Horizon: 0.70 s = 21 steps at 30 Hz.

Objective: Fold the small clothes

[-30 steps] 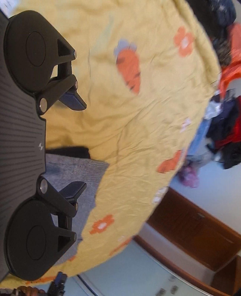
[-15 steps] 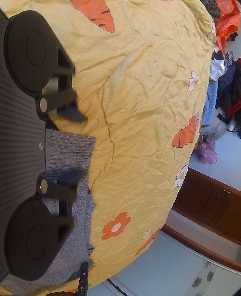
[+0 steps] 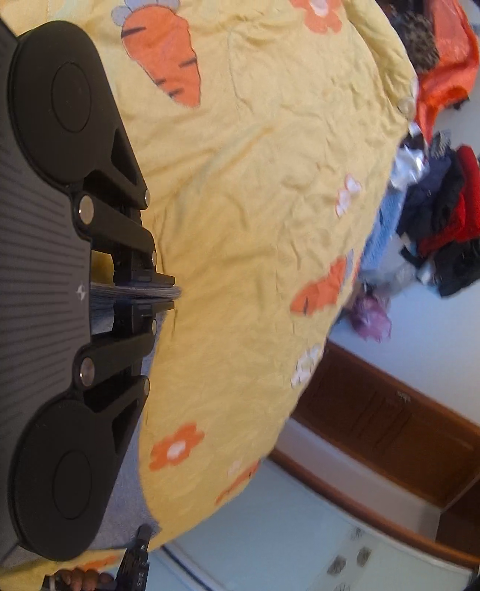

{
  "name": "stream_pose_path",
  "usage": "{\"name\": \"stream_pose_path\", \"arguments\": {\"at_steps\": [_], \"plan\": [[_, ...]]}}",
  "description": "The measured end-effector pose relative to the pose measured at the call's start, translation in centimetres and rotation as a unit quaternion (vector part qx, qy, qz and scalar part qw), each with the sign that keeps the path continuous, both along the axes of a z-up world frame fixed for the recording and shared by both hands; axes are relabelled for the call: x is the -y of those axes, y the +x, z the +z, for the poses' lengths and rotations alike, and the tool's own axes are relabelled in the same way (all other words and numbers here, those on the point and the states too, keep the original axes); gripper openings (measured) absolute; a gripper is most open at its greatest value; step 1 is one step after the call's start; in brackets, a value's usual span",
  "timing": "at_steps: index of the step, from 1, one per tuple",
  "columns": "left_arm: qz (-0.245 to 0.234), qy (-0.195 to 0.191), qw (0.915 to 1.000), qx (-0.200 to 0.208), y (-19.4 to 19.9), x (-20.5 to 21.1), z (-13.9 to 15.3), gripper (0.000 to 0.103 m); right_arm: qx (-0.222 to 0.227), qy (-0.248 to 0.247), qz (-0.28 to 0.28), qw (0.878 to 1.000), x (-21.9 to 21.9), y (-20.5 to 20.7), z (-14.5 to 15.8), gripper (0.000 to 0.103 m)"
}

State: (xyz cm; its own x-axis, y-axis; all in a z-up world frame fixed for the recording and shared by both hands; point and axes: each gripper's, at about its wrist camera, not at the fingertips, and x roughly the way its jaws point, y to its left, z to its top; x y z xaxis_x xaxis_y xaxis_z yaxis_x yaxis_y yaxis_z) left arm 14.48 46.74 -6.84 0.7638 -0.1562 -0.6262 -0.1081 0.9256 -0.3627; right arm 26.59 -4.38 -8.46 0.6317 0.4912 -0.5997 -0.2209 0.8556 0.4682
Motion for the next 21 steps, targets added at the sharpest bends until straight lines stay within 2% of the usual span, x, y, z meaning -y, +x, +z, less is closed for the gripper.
{"name": "stream_pose_path", "arguments": {"at_steps": [3, 5, 7, 9, 10, 12, 13, 14, 15, 17, 20, 21], "plan": [[0.020, 0.029, 0.9989, -0.032, 0.5, -0.3, -1.9, 0.004, -0.027, -0.026, -0.002, 0.999, -1.1, 0.7, -2.3, 0.013], [0.027, 0.035, 0.9986, -0.027, -0.2, -0.3, -2.0, 0.004, -0.034, -0.025, -0.005, 0.999, -1.3, 0.3, -2.5, 0.016], [0.040, 0.061, 0.9972, -0.015, -1.3, 0.1, -0.6, 0.004, -0.045, -0.030, -0.013, 0.998, -1.1, -0.5, -1.5, 0.043], [0.038, 0.093, 0.9948, 0.020, -3.0, 1.4, 1.3, 0.007, 0.006, -0.055, -0.030, 0.998, -0.7, -2.5, 0.7, 0.048], [0.030, 0.102, 0.9939, 0.029, -3.6, 2.4, 2.3, 0.014, 0.036, -0.068, -0.037, 0.996, -0.6, -3.5, 1.8, 0.048], [0.006, 0.103, 0.9938, 0.041, -4.3, 4.7, 3.6, 0.042, 0.059, -0.069, -0.040, 0.995, -0.7, -5.3, 3.2, 0.048], [-0.012, 0.096, 0.9943, 0.044, -4.4, 6.1, 3.7, 0.073, 0.059, -0.059, -0.033, 0.996, -1.0, -6.0, 3.4, 0.048], [-0.029, 0.092, 0.9944, 0.043, -4.2, 7.5, 3.5, 0.082, 0.055, -0.049, -0.023, 0.997, -1.6, -6.7, 3.3, 0.048], [-0.040, 0.092, 0.9941, 0.042, -3.9, 8.7, 3.2, 0.081, 0.050, -0.048, -0.009, 0.998, -2.5, -7.3, 3.0, 0.048], [-0.064, 0.100, 0.9925, 0.027, -2.5, 11.2, 2.0, 0.081, 0.054, -0.081, 0.011, 0.995, -4.8, -8.0, 2.0, 0.047], [-0.069, 0.116, 0.9905, -0.023, -0.4, 12.7, -0.9, 0.080, 0.042, -0.140, 0.019, 0.989, -6.9, -7.6, -0.4, 0.046], [-0.064, 0.124, 0.9895, -0.040, 0.0, 12.7, -1.8, 0.080, 0.034, -0.145, 0.013, 0.989, -6.8, -7.4, -1.2, 0.045]]}}
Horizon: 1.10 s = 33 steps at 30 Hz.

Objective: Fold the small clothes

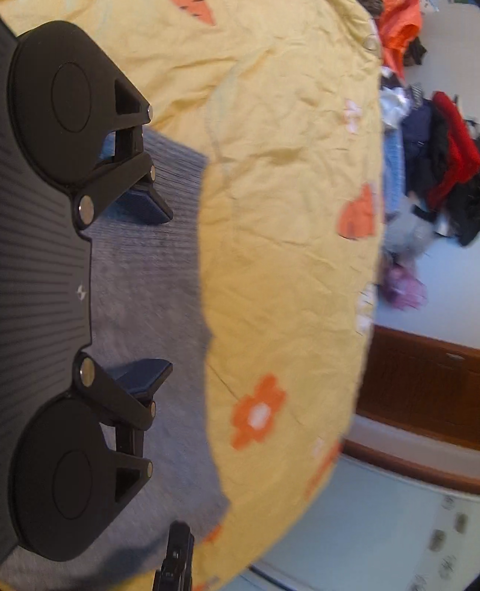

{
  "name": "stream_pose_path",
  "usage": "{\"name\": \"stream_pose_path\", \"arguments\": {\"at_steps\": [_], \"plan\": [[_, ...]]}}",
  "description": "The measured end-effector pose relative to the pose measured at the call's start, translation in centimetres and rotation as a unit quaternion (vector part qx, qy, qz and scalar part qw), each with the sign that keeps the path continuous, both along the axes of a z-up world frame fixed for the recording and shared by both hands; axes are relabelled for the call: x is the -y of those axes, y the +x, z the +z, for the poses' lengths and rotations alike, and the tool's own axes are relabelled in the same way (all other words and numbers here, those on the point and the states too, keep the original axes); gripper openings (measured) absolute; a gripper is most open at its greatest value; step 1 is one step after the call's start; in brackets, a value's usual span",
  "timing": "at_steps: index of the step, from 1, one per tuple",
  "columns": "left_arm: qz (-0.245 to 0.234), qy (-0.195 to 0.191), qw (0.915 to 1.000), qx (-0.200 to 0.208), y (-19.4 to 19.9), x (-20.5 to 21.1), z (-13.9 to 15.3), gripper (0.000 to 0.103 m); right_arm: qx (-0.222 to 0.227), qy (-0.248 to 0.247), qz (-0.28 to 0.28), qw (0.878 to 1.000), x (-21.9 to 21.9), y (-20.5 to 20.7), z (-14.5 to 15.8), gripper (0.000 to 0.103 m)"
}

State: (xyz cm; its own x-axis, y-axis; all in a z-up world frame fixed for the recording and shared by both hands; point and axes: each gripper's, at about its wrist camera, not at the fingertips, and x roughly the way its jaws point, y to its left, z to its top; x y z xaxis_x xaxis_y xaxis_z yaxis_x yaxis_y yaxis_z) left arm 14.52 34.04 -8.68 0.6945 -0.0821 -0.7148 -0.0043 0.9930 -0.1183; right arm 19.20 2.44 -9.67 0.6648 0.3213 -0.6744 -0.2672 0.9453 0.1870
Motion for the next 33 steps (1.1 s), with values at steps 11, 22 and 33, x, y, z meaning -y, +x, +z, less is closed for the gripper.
{"name": "stream_pose_path", "arguments": {"at_steps": [11, 22, 33], "plan": [[0.040, 0.089, 0.9938, 0.052, -3.5, 0.8, 1.1, 0.082, 0.052, 0.006, -0.007, 0.999, 0.8, -4.5, 2.0, 0.050], [0.001, 0.053, 0.9972, 0.054, -9.9, 2.8, -0.3, 0.085, 0.053, -0.046, 0.027, 0.997, -0.5, -10.4, 0.4, 0.052], [-0.028, 0.083, 0.9945, 0.058, -14.8, 5.2, -1.4, 0.092, 0.054, -0.057, 0.068, 0.995, -1.5, -14.9, -1.0, 0.064]]}}
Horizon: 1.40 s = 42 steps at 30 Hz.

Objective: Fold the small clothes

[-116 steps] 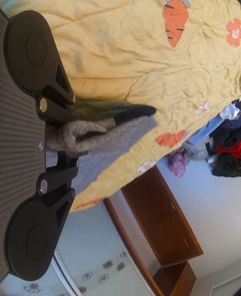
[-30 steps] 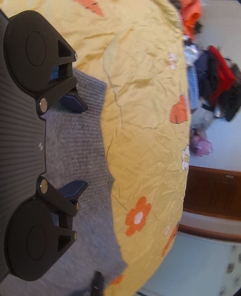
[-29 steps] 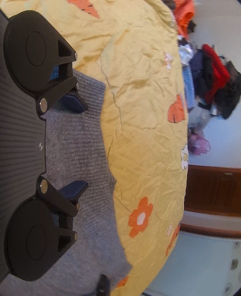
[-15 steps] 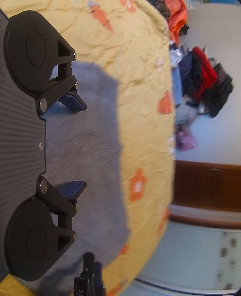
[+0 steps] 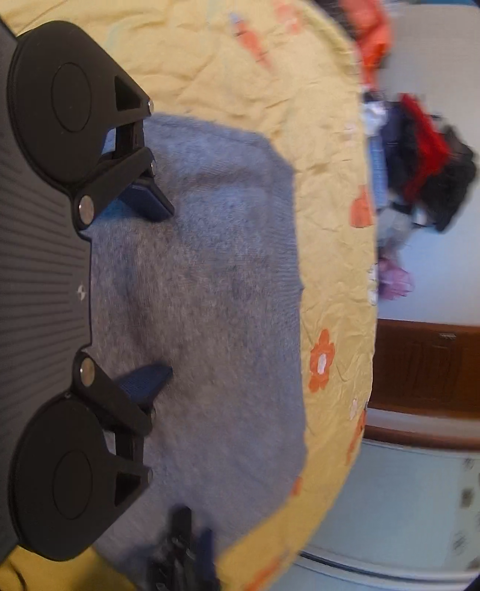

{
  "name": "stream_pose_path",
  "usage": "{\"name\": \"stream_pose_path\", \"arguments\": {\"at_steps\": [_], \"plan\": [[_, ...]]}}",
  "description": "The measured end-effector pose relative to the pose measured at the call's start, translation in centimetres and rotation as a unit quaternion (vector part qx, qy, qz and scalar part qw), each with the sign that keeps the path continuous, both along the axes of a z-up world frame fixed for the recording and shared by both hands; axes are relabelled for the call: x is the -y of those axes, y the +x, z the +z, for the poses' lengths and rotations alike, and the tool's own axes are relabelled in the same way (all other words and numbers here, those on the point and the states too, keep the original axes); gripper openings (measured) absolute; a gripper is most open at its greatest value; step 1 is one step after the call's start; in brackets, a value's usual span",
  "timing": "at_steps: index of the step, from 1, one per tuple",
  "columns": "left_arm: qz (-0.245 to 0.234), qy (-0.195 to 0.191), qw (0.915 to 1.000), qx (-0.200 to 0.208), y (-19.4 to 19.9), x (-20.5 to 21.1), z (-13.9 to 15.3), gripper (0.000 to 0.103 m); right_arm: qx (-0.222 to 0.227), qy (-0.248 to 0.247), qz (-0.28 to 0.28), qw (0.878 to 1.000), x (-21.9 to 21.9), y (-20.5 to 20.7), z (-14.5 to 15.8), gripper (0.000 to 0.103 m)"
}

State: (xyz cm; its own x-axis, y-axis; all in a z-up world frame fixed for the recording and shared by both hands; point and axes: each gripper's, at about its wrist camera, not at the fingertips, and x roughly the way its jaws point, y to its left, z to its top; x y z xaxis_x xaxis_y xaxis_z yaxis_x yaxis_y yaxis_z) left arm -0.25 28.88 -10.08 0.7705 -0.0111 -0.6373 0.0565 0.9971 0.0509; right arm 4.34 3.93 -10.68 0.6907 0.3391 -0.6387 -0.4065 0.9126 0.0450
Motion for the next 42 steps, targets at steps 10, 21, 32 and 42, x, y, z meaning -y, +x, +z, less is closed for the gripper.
{"name": "stream_pose_path", "arguments": {"at_steps": [10, 21, 32, 42], "plan": [[0.010, -0.072, 0.9973, -0.009, -4.4, -0.7, 3.3, 0.089, 0.000, 0.026, 0.001, 1.000, 0.2, -3.7, 3.0, 0.064], [0.007, -0.055, 0.9980, -0.029, -5.3, 0.2, 2.2, 0.088, -0.029, 0.012, 0.022, 0.999, -0.5, -2.6, 2.9, 0.075], [0.023, 0.007, 0.9994, -0.025, -1.2, 0.8, 0.5, 0.091, -0.026, -0.029, -0.009, 0.999, -2.4, 5.9, 1.0, 0.090], [0.026, 0.005, 0.9993, -0.025, -1.4, 0.7, 0.5, 0.091, -0.021, 0.004, 0.004, 1.000, -1.9, 1.1, 1.7, 0.086]]}}
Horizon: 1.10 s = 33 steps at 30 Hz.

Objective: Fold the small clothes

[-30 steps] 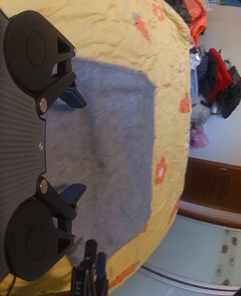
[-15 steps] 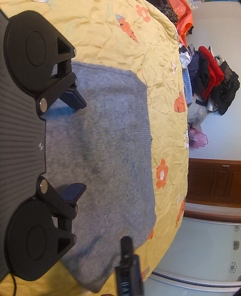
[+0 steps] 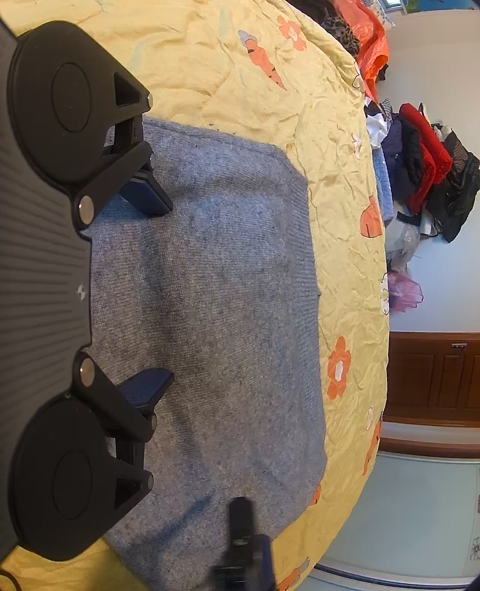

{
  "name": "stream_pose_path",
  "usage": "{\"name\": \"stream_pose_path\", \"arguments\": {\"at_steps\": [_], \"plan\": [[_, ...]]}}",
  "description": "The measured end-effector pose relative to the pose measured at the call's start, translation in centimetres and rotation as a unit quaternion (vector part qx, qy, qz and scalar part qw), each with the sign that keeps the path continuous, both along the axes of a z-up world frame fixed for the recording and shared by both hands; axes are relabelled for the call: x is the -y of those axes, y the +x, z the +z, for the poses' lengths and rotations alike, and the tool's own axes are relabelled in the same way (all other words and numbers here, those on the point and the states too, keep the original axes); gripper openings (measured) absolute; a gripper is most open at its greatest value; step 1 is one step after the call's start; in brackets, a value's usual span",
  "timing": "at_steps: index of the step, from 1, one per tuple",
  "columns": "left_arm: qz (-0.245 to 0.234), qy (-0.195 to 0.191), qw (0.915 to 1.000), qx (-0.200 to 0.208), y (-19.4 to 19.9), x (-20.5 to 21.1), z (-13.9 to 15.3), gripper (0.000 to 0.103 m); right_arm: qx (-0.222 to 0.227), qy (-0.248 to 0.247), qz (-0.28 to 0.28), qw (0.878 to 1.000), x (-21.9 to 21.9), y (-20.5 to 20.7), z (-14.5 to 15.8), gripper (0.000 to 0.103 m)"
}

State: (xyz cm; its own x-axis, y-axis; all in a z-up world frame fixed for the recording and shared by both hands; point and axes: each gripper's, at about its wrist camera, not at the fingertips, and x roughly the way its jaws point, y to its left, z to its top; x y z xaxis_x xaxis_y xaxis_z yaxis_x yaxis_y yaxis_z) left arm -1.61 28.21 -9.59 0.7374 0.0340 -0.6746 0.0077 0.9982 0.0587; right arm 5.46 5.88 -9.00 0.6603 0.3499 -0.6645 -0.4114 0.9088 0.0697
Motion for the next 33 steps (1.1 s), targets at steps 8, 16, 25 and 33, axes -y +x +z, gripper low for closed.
{"name": "stream_pose_path", "arguments": {"at_steps": [8, 16, 25, 33], "plan": [[0.004, -0.010, 0.9999, -0.005, -0.5, -0.4, 0.5, 0.091, -0.009, -0.008, 0.002, 1.000, -0.5, -1.2, 0.6, 0.086], [0.127, -0.182, 0.9742, 0.042, -8.7, -6.7, 2.2, 0.091, 0.000, 0.018, 0.040, 0.999, -0.9, -4.0, 1.0, 0.089], [0.238, -0.329, 0.9131, 0.034, -11.0, -8.4, 0.8, 0.090, 0.039, 0.010, 0.033, 0.999, -1.1, -4.9, -2.2, 0.099], [0.267, -0.325, 0.9052, 0.061, -10.1, -7.1, 0.5, 0.090, 0.034, 0.020, 0.041, 0.998, -1.0, -4.8, -2.3, 0.103]]}}
